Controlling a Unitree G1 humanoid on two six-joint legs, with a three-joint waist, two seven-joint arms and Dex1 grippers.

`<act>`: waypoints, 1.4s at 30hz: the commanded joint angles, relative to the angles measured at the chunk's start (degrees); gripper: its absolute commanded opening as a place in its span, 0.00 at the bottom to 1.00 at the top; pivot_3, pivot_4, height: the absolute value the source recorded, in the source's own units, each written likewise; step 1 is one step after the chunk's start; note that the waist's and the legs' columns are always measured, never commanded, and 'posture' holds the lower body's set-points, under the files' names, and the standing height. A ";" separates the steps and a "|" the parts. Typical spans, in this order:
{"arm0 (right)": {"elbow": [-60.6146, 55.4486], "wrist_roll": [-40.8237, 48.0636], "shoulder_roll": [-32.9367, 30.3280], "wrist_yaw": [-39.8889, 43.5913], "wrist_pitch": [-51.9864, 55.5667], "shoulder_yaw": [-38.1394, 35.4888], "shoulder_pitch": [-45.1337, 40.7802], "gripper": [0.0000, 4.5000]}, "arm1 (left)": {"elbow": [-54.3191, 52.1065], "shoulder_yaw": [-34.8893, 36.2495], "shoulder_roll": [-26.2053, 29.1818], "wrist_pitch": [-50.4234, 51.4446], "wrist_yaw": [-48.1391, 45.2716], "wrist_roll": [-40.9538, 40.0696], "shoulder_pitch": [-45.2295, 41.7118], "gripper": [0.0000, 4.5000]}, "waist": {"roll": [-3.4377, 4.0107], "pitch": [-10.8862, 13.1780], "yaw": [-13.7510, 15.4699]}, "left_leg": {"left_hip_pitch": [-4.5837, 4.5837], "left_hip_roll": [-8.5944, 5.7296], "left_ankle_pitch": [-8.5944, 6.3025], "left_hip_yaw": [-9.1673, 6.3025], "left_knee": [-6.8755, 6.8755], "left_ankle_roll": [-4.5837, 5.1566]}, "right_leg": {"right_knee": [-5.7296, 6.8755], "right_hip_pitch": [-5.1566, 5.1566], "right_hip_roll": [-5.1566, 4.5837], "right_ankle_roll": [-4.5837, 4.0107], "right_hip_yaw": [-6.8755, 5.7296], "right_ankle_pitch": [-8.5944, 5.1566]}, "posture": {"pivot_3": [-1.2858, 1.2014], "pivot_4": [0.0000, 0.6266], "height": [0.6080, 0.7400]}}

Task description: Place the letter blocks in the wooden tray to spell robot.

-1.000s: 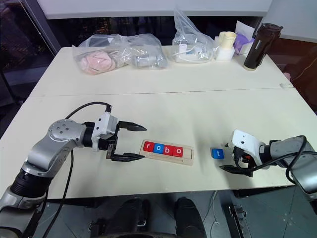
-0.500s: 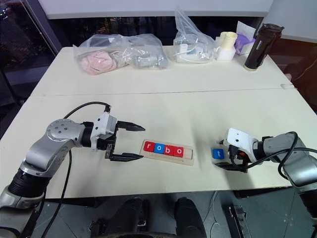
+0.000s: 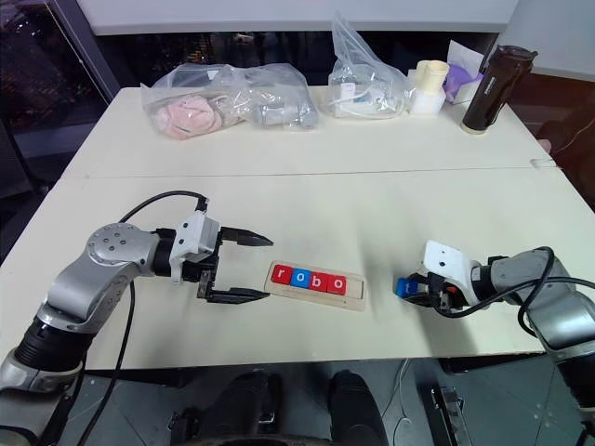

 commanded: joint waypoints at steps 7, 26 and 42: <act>-15.37 8.57 3.27 -2.06 17.29 1.81 -8.13 0.25 | -1.36 0.98 0.07 -0.18 0.47 -0.53 -0.26 1.00 | 0.02 0.00 0.16 | -0.08 0.01 0.00 -0.01 -0.03 0.00 | 0.00 -0.10 -0.01 0.00 0.00 0.00 | 0.52 0.24 1.00; -16.32 7.18 5.00 -5.97 19.23 7.97 -7.62 0.25 | -2.71 1.54 0.50 0.23 1.81 -0.95 1.08 1.00 | 0.02 0.00 0.11 | -0.24 -0.14 0.00 0.00 -0.06 0.00 | -0.02 -0.25 -0.24 0.00 -0.06 0.00 | 0.52 0.24 1.00; -14.39 4.86 5.19 -6.19 16.96 10.21 -8.30 0.25 | -3.40 1.77 0.42 0.78 2.39 -1.16 1.42 1.00 | 0.02 0.00 0.08 | -0.24 -0.15 0.00 0.00 -0.05 0.00 | -0.02 -0.25 -0.23 0.00 -0.08 0.00 | 0.52 0.24 1.00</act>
